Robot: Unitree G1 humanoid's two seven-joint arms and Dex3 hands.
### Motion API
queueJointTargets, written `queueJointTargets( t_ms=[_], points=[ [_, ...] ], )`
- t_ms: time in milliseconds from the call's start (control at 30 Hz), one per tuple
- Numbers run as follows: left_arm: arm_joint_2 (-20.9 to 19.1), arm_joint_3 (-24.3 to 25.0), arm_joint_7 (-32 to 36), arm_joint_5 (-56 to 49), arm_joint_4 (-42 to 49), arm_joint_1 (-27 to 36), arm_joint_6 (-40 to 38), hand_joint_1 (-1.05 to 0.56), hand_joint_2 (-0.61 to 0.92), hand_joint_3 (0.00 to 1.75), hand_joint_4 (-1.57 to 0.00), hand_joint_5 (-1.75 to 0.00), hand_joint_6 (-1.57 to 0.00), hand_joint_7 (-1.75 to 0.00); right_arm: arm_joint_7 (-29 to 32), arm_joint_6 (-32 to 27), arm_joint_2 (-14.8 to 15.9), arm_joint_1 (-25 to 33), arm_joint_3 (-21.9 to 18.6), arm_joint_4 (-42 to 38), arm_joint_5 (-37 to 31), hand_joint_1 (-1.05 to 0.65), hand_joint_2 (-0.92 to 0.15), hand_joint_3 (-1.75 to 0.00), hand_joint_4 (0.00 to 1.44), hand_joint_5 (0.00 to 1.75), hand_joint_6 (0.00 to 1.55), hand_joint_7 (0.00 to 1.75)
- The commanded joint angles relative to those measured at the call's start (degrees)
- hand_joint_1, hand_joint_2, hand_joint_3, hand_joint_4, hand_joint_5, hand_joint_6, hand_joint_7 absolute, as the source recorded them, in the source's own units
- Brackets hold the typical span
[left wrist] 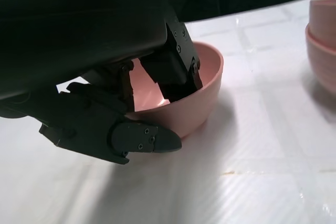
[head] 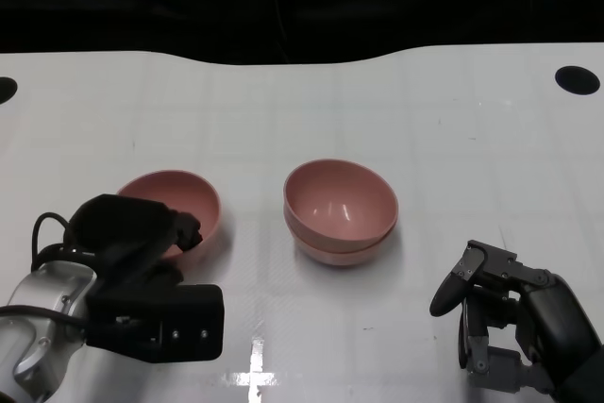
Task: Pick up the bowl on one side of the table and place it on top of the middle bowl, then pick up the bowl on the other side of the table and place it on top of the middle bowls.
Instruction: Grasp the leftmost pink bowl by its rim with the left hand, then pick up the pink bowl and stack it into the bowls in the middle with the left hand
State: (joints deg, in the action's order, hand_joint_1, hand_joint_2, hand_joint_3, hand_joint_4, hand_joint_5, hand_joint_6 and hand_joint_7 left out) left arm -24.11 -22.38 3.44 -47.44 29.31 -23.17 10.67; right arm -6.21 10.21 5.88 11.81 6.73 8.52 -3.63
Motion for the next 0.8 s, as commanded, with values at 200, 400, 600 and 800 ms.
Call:
queueJointTargets(
  t_ms=[200, 400, 600, 800],
  points=[
    [-1.1, -0.5, 9.1, -0.7, 2.0, -2.1, 3.8, -0.25, 0.73, 0.76, -0.8, -1.75, -0.59, -1.74, 0.1, -0.2, 0.1, 0.4, -0.3, 0.9, -0.1, -0.03, -0.31, -1.56, 0.94, 1.75, 0.8, 1.55],
    [-1.9, -0.4, 12.4, -1.8, 0.4, -3.2, 4.5, -0.25, 0.68, 0.75, -0.81, -1.75, -0.64, -1.65, 0.0, -0.2, 0.1, 0.4, -0.4, 0.8, 0.1, -0.03, -0.31, -1.55, 0.95, 1.75, 0.8, 1.54],
    [-2.2, 0.5, 11.1, -1.3, -4.5, -3.6, 4.0, -0.24, 0.58, 0.91, -0.82, -1.75, -0.73, -1.42, 0.1, -0.3, 0.1, 0.4, -0.3, 0.8, -0.1, -0.02, -0.31, -1.56, 0.95, 1.75, 0.81, 1.54],
    [-1.6, 0.4, 12.2, -0.8, -6.7, -5.6, 7.4, -0.24, 0.51, 1.0, -0.85, -1.75, -0.78, -1.44, 0.0, -0.3, 0.1, 0.3, -0.3, 0.8, 0.0, -0.02, -0.31, -1.56, 0.94, 1.75, 0.8, 1.54]
  ],
)
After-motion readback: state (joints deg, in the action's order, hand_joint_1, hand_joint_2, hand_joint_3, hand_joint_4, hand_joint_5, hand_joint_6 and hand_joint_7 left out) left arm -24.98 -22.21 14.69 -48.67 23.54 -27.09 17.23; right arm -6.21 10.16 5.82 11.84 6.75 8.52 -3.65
